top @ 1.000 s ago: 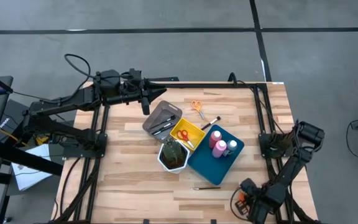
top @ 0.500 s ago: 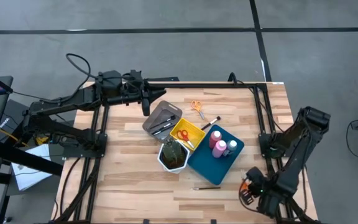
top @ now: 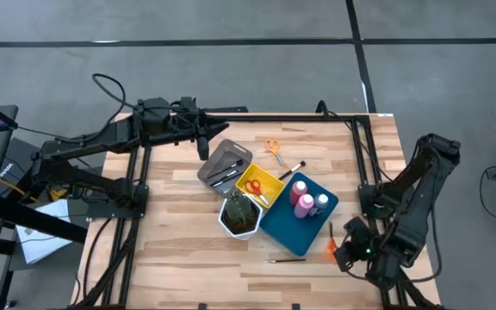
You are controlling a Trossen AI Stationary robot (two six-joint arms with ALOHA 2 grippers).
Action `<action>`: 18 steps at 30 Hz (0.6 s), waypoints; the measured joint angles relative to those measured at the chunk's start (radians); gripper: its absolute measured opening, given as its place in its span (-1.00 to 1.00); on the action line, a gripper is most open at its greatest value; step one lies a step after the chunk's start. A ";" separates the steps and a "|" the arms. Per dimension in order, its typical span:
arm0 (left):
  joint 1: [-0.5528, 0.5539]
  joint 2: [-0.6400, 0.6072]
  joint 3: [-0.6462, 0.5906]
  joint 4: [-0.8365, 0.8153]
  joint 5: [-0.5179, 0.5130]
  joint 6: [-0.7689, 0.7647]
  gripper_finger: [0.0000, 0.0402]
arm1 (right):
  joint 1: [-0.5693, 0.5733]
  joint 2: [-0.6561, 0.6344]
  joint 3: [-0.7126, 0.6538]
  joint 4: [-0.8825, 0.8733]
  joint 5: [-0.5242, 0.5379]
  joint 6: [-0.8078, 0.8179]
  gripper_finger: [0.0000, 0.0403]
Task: Pick & Place Paint Supplies
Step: Put the orange scissors into the yellow bin
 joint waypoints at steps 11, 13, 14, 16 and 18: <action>0.003 0.000 0.000 -0.010 -0.106 0.163 -0.62 | -0.154 -0.017 0.265 -0.262 0.101 -0.219 -1.00; 0.015 0.000 0.000 -0.010 -0.106 0.196 -0.62 | -0.220 -0.044 0.305 -0.321 0.102 -0.300 -1.00; 0.021 0.000 0.000 -0.010 -0.106 0.211 -0.62 | -0.257 -0.060 0.318 -0.336 0.102 -0.348 -1.00; 0.038 0.000 0.000 -0.010 -0.106 0.228 -0.62 | -0.336 -0.100 0.329 -0.343 0.102 -0.457 -1.00; 0.061 0.000 0.000 -0.011 -0.106 0.249 -0.62 | -0.429 -0.147 0.330 -0.341 0.101 -0.572 -1.00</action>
